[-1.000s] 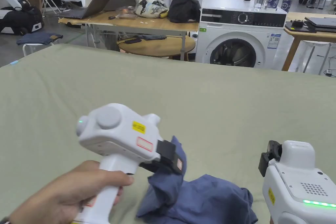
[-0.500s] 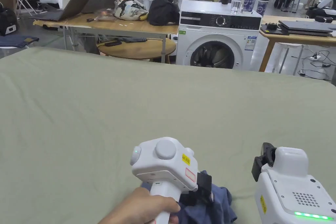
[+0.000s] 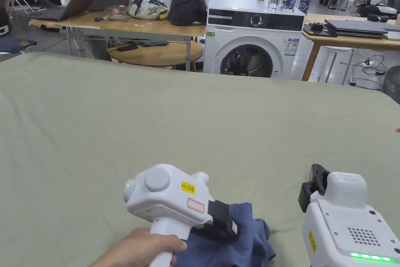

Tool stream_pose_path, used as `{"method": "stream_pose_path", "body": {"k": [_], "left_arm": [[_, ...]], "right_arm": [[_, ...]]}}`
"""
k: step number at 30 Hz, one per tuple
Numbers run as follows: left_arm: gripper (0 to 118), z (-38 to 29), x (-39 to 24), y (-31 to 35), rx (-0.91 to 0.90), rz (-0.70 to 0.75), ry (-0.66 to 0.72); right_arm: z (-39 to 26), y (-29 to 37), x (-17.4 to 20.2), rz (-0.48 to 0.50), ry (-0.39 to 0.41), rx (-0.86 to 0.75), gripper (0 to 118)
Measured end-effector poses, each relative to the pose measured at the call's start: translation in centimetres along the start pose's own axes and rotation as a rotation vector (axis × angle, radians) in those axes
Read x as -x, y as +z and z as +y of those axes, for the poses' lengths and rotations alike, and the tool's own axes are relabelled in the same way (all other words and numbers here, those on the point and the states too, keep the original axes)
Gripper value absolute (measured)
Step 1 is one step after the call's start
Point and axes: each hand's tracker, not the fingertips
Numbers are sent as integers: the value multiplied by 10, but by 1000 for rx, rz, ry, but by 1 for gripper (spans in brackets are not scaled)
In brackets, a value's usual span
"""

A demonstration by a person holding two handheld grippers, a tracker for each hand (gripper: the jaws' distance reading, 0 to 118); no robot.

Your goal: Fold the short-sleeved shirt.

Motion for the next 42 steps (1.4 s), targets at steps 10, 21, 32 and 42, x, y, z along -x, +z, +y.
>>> {"method": "stream_pose_path", "body": {"k": [10, 21, 32, 42], "left_arm": [[1, -2, 2, -54, -14, 59, -2], [0, -4, 20, -37, -42, -38, 102], [0, -47, -6, 95, -680, 393, -307], [0, -97, -12, 104, -1154, 723, -538]], "right_arm": [[0, -1, -5, -10, 20, 12, 0], [2, 0, -5, -17, 13, 17, 0], [9, -13, 18, 25, 29, 36, 0], [25, -26, 33, 23, 2, -5, 0]]}}
